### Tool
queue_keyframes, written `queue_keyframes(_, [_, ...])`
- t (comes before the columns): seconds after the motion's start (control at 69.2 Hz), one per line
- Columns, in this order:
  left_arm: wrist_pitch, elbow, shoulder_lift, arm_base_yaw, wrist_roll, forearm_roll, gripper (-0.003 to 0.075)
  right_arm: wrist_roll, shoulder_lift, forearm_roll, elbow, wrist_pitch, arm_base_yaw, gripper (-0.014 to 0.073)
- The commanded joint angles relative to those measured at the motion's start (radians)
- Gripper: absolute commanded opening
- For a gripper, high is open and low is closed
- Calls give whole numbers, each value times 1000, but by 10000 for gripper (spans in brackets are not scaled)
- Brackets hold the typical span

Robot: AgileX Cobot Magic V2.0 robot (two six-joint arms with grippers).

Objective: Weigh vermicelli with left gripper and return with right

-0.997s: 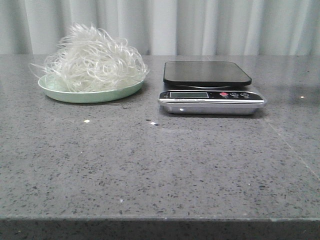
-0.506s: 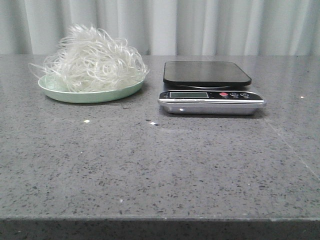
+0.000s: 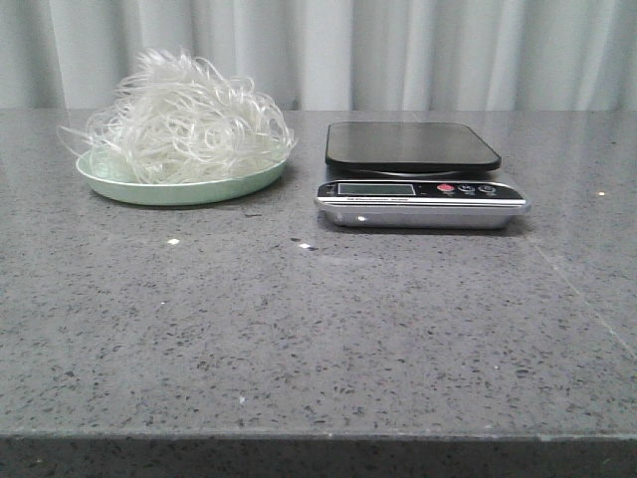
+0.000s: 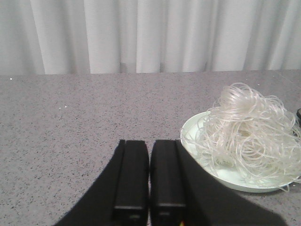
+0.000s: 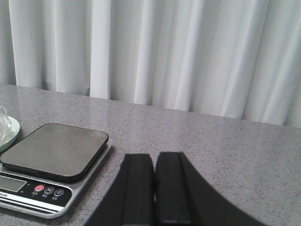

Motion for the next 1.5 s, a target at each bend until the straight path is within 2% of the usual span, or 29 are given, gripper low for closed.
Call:
queue_keyframes(0.0, [-64, -27, -2, -8, -6, -11, 136, 1, 6, 6, -26, -87, -5, 150])
queue_keyframes(0.722, [-68, -27, -2, -8, -6, 0, 136, 1, 6, 6, -26, -87, -5, 150])
queue_keyframes(0.794, [-75, -27, -6, -8, -30, 72, 136, 1, 6, 6, -26, -87, -5, 150])
queue_keyframes(0.895, [-68, -27, -34, -7, -142, 232, 136, 1, 6, 6, -26, -87, -5, 150])
queue_keyframes(0.968, [-67, -19, -63, 5, -170, 282, 136, 1, 6, 6, -26, -87, -5, 150])
queue_keyframes(1.17, [-68, 105, -234, 65, -170, 287, 136, 1, 6, 6, -26, -87, -5, 150])
queue_keyframes(1.488, [-70, 393, -541, 66, -170, 335, 136, 1, 6, 6, -26, -87, -5, 150])
